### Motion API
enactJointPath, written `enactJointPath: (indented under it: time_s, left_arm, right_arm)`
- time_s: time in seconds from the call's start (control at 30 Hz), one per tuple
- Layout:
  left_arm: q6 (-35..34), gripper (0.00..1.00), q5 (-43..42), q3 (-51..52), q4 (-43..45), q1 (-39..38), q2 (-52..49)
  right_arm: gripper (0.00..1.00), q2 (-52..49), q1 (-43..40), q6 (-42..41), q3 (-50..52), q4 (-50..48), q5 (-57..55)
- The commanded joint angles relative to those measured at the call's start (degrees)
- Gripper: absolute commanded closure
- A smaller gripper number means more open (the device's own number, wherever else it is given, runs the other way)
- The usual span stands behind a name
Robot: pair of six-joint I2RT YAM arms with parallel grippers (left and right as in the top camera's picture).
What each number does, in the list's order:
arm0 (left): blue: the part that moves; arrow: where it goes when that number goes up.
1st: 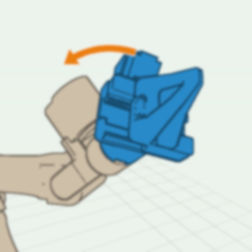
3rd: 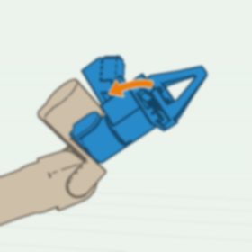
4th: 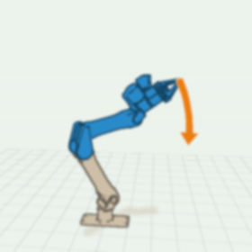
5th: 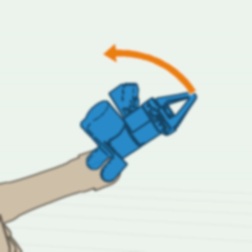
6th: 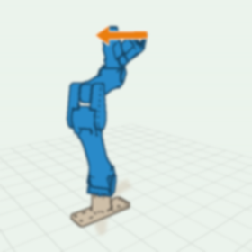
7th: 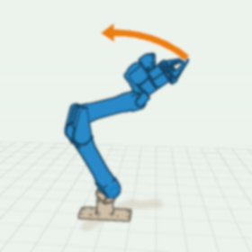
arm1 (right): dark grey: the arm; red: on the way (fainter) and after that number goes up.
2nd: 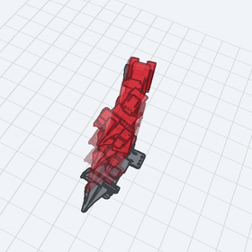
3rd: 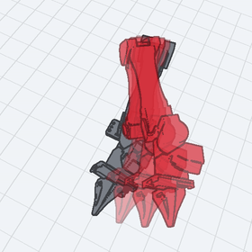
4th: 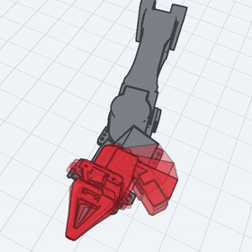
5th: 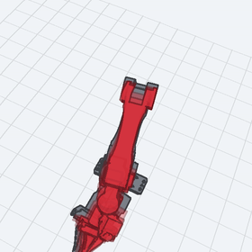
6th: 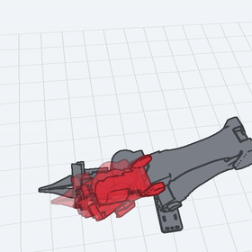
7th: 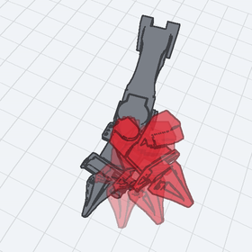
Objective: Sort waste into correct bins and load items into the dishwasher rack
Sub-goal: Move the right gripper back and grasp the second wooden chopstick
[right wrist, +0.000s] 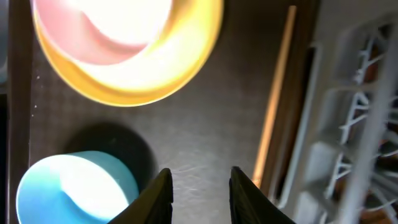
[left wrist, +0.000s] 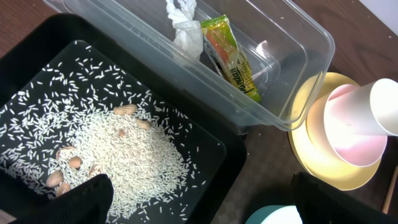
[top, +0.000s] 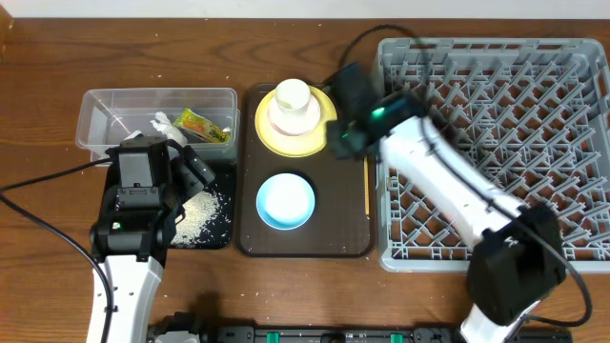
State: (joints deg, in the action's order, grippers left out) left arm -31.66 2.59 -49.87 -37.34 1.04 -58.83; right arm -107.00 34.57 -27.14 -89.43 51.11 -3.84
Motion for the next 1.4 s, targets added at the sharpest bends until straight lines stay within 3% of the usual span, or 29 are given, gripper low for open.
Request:
enactJointPath:
  time_s: [0.0,0.17,0.43,0.83,1.13,1.37]
  left_arm:
    - [0.3,0.06,1.0,-0.8,-0.2,0.2,-0.3]
    - [0.3,0.06,1.0,-0.8,-0.2,0.2,-0.3]
    - [0.3,0.06,1.0,-0.8,-0.2,0.2,-0.3]
    - [0.3,0.06,1.0,-0.8,-0.2,0.2,-0.3]
    - [0.3,0.06,1.0,-0.8,-0.2,0.2,-0.3]
    - [0.3,0.06,1.0,-0.8,-0.2,0.2,-0.3]
  right_arm:
    - [0.70,-0.9,5.1,-6.2,0.2,-0.1,-13.1]
    - [0.60,-2.1,8.6,-7.8,0.3,-0.4,-18.7]
    - [0.60,-5.7,7.0,-8.3,0.3,-0.3,-18.4]
    - [0.41,-12.5,3.9,-9.1,0.4,0.9,-15.9]
    - [0.42,-15.2,-2.0,-9.3,0.4,1.0,-3.6]
    - [0.42,-15.2,-3.9,-9.3,0.4,0.9,-2.0]
